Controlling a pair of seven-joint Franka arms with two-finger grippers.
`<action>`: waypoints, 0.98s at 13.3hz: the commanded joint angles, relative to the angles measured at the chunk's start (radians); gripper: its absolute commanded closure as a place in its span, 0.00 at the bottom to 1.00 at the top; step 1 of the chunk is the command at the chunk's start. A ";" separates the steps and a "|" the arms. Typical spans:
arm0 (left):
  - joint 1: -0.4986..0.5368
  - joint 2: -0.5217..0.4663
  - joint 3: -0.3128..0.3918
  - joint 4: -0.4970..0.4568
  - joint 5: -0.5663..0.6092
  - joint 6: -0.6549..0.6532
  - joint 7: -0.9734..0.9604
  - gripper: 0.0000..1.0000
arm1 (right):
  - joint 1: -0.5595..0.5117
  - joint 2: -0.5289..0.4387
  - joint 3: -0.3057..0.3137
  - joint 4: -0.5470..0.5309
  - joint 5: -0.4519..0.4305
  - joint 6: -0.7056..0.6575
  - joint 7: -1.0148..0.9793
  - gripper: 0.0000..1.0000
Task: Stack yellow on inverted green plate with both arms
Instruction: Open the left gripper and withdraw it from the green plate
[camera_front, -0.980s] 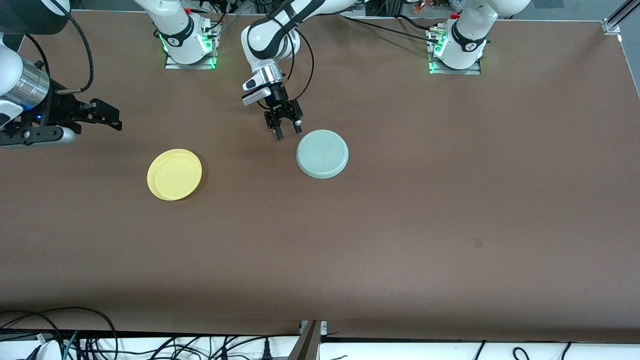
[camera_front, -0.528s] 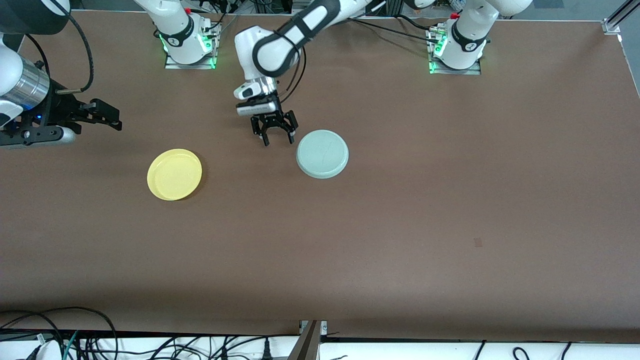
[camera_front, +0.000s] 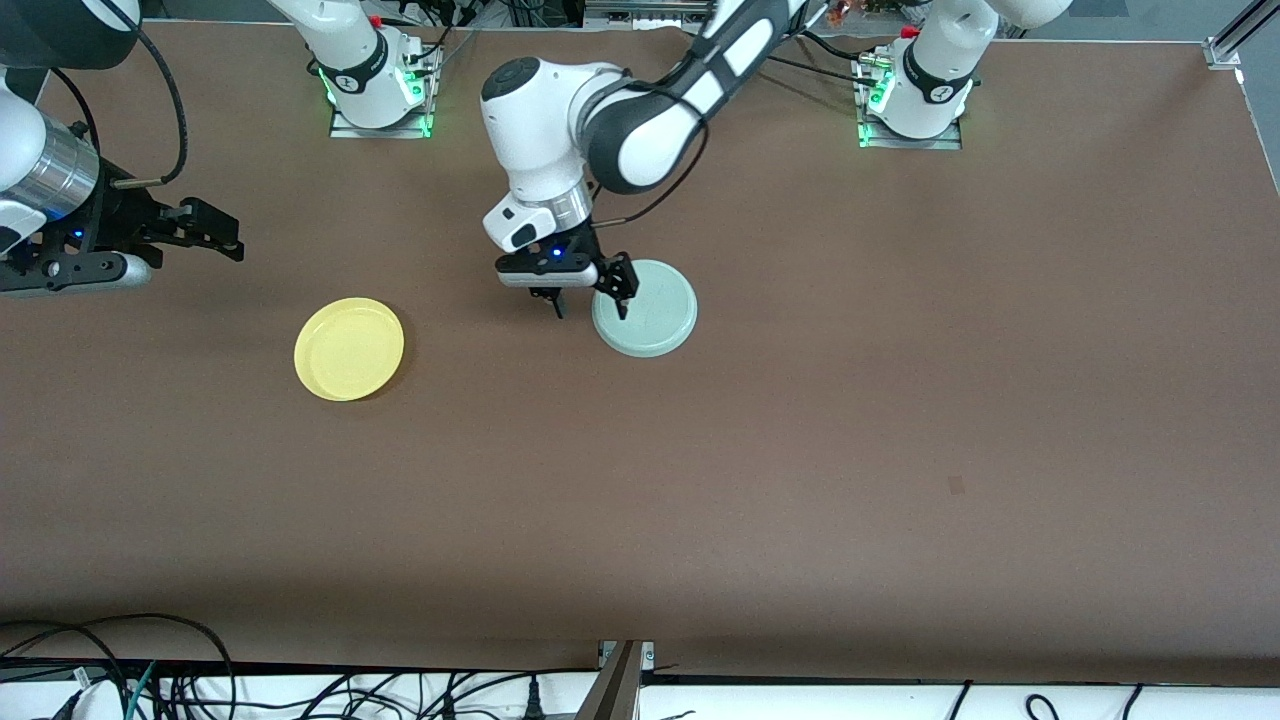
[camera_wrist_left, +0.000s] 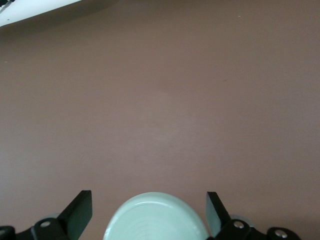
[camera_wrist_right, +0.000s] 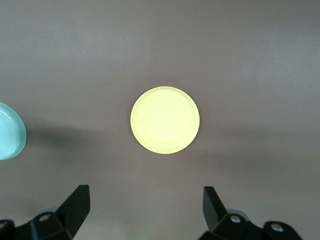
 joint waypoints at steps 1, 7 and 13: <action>0.109 -0.145 -0.015 -0.046 -0.092 -0.118 0.147 0.00 | -0.009 0.001 0.009 0.013 0.007 -0.014 0.012 0.00; 0.420 -0.378 -0.017 -0.048 -0.275 -0.376 0.506 0.00 | -0.009 0.001 0.009 0.011 0.007 -0.014 0.014 0.00; 0.634 -0.573 -0.014 -0.195 -0.314 -0.485 0.699 0.00 | -0.009 0.001 0.009 0.011 0.007 -0.014 0.012 0.00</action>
